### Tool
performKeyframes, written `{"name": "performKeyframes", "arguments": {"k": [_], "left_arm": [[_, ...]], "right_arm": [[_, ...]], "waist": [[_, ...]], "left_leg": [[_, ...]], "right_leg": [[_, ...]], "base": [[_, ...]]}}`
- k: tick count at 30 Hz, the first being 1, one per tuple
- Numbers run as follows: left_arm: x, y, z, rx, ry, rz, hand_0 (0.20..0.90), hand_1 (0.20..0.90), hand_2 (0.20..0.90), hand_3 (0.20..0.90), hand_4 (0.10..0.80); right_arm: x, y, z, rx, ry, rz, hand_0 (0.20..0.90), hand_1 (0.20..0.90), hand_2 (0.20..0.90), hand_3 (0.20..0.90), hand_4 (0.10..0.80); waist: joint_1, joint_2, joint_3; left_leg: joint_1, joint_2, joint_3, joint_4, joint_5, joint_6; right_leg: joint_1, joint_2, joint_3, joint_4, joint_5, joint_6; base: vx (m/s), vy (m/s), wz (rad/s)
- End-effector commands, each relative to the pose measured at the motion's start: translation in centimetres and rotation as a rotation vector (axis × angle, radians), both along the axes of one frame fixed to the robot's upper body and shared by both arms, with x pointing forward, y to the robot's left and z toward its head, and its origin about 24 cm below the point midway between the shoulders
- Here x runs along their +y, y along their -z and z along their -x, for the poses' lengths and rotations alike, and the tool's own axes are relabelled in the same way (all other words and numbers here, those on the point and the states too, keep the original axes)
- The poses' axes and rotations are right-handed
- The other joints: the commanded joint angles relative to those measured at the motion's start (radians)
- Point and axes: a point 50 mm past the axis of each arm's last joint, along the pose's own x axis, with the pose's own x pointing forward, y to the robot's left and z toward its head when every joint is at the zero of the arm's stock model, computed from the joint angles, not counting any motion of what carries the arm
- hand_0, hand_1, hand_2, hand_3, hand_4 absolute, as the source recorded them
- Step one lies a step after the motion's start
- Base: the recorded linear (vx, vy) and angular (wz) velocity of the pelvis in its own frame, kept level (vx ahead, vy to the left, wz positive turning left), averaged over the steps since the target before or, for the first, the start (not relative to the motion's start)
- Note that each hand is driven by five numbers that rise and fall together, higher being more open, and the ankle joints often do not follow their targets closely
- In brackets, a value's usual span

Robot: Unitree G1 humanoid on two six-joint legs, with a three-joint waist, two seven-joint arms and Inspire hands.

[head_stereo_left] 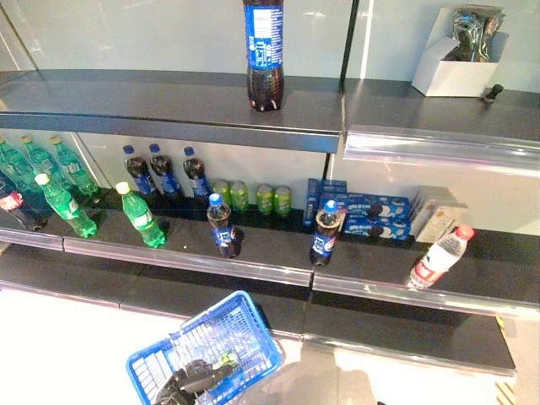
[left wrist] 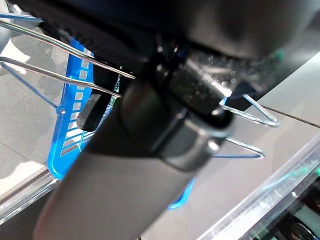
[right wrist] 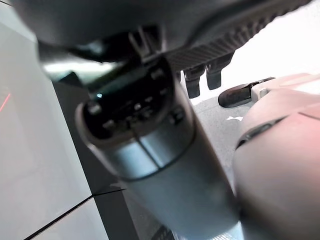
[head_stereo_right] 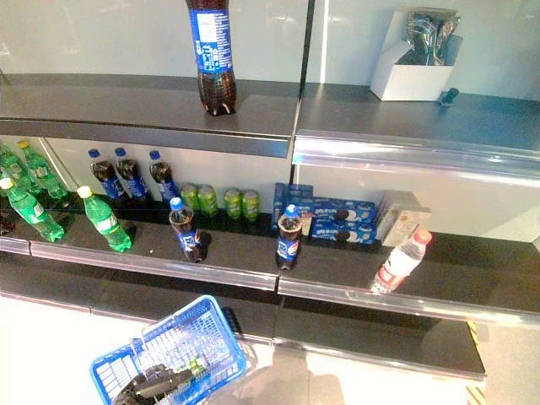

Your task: Pick up the drink and place into the basket.

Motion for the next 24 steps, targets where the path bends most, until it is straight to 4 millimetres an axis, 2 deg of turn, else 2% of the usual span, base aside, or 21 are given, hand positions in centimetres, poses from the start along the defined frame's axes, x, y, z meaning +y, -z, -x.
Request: {"name": "performKeyframes", "arguments": {"k": [1,24], "left_arm": [[-3.9,0.53,-0.6,-0.039,0.125,0.153,0.3,0.3,0.3,0.2,0.1],[-3.79,0.52,-0.71,-0.035,0.107,0.17,0.3,0.3,0.3,0.2,0.1]], "right_arm": [[-0.46,-0.36,-2.48,-0.065,0.018,0.028,0.9,0.9,0.9,0.9,0.8],[-0.37,-0.44,-2.88,-0.09,0.025,0.036,0.9,0.9,0.9,0.9,0.8]], "waist": [[0.037,0.016,0.05],[0.023,0.013,0.046]], "left_leg": [[0.054,0.037,0.011,0.006,-0.061,0.019],[0.058,0.038,0.029,0.006,-0.065,0.02]], "right_leg": [[-0.043,-0.059,-0.026,0.02,0.088,-0.004],[-0.045,-0.059,-0.012,0.012,0.096,0.001]], "base": [[0.0,0.0,0.0],[0.0,0.0,0.0]]}}
